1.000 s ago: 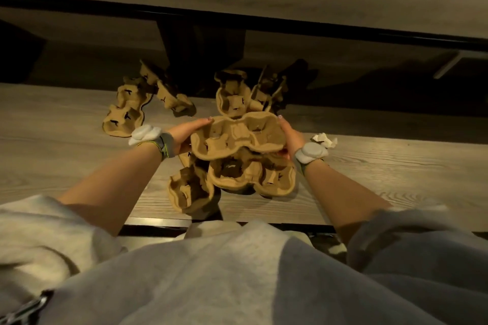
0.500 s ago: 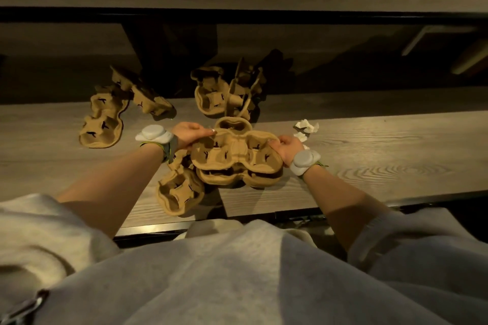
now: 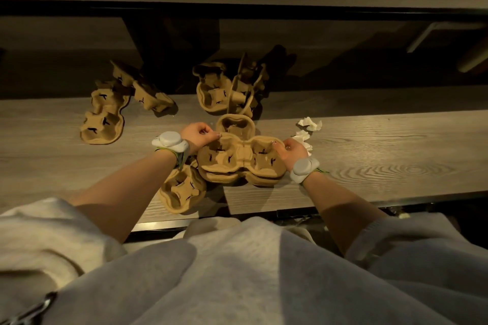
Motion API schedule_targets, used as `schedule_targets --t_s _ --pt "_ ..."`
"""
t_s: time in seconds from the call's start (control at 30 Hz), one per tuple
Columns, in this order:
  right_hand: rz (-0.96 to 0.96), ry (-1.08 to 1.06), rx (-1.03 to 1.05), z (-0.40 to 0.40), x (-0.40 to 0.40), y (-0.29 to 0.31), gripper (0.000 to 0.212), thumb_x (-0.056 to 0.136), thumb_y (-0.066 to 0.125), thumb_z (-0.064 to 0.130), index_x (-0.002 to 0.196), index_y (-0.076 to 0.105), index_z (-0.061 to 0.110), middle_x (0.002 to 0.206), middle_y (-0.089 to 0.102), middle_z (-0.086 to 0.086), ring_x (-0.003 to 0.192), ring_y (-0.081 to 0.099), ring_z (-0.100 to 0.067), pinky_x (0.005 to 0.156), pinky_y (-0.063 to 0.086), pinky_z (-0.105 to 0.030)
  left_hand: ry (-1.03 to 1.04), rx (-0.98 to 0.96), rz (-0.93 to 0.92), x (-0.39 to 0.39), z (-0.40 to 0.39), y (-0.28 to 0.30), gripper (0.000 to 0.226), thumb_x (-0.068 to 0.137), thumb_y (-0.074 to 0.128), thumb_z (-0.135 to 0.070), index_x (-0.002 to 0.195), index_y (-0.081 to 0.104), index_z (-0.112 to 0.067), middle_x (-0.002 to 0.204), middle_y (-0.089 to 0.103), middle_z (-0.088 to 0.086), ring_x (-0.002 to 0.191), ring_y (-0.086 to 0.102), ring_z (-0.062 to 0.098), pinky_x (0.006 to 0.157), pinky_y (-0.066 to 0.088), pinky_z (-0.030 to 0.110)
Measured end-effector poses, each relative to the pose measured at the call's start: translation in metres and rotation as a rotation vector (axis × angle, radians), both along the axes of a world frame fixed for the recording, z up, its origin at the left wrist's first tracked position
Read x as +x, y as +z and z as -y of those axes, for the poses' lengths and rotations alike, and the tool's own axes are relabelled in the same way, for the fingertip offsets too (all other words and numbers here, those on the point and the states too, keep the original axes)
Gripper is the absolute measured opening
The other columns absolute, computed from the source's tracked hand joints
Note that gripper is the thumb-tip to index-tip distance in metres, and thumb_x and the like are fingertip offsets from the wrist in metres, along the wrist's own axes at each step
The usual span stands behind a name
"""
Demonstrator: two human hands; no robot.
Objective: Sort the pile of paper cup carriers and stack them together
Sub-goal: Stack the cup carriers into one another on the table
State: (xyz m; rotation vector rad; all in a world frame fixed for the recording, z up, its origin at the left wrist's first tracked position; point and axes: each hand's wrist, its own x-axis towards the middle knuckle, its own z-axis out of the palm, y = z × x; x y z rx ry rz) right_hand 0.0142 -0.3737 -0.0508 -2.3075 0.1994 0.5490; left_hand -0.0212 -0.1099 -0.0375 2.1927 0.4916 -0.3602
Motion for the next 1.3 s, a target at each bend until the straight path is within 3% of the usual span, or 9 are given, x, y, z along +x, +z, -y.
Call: schedule_targets --t_s 0.13,0.33,0.5,0.63,0.83,0.93,1.2,1.3 --pt "0.001 0.010 -0.022 -0.001 0.001 -0.002 0.030 0.091 0.053 0.042 0.090 0.053 0.012 0.070 0.052 0.001 0.078 0.051 -0.022 0.057 0.035 -0.027 0.057 0.029 0.045 -0.001 0.003 -0.008 0.029 0.082 0.068 -0.037 0.092 0.052 -0.016 0.068 0.049 -0.004 0.065 0.046 0.014 0.055 0.036 0.025" --pt "0.015 0.027 -0.131 -0.006 0.005 -0.007 0.032 0.092 0.050 0.044 0.091 0.051 0.012 0.083 0.056 -0.006 0.080 0.052 -0.024 0.069 0.040 -0.031 -0.022 0.188 0.023 -0.002 -0.001 -0.011 0.036 0.084 0.060 -0.052 0.094 0.049 -0.019 0.079 0.053 0.000 0.067 0.048 0.016 0.054 0.037 0.028" --pt "0.035 0.078 -0.196 -0.007 0.007 -0.006 0.045 0.093 0.047 0.046 0.109 0.056 0.005 0.086 0.058 -0.009 0.089 0.059 -0.030 0.069 0.038 -0.030 -0.067 0.271 -0.041 -0.005 -0.004 -0.018 0.051 0.083 0.051 -0.063 0.109 0.053 -0.019 0.107 0.057 0.006 0.087 0.058 0.024 0.075 0.053 0.038" --pt "0.022 0.079 -0.182 -0.007 0.009 -0.008 0.046 0.092 0.047 0.047 0.109 0.054 0.005 0.084 0.056 -0.007 0.083 0.055 -0.027 0.068 0.037 -0.030 -0.070 0.265 -0.095 -0.005 -0.003 -0.019 0.061 0.083 0.045 -0.067 0.121 0.052 -0.019 0.115 0.059 0.007 0.096 0.059 0.026 0.085 0.054 0.044" --pt "0.015 0.063 -0.162 -0.007 0.009 -0.010 0.038 0.093 0.048 0.046 0.100 0.051 0.009 0.084 0.055 -0.007 0.081 0.052 -0.025 0.068 0.036 -0.030 -0.112 0.285 -0.146 -0.001 -0.003 -0.018 0.064 0.086 0.040 -0.067 0.121 0.055 -0.016 0.105 0.064 0.008 0.092 0.060 0.027 0.083 0.053 0.042" --pt "0.040 0.071 -0.180 -0.008 0.008 -0.010 0.043 0.093 0.047 0.046 0.109 0.052 0.006 0.089 0.060 -0.012 0.091 0.060 -0.031 0.069 0.037 -0.029 -0.120 0.296 -0.164 -0.001 -0.003 -0.018 0.065 0.086 0.038 -0.068 0.120 0.056 -0.016 0.101 0.064 0.007 0.090 0.060 0.027 0.084 0.053 0.043" --pt "0.185 0.131 -0.327 -0.012 0.005 -0.002 0.043 0.093 0.043 0.048 0.114 0.049 0.011 0.108 0.064 -0.013 0.097 0.061 -0.032 0.068 0.039 -0.031 -0.178 0.315 -0.188 -0.004 -0.005 -0.020 0.071 0.089 0.029 -0.068 0.129 0.052 -0.014 0.120 0.063 0.010 0.104 0.060 0.030 0.091 0.049 0.044" --pt "0.138 0.146 -0.381 -0.011 0.007 -0.008 0.050 0.093 0.040 0.053 0.115 0.051 0.009 0.116 0.059 -0.014 0.104 0.058 -0.033 0.073 0.042 -0.034 -0.200 0.318 -0.178 -0.005 -0.006 -0.023 0.065 0.092 0.030 -0.063 0.122 0.056 -0.012 0.108 0.066 0.011 0.094 0.061 0.028 0.083 0.050 0.040"
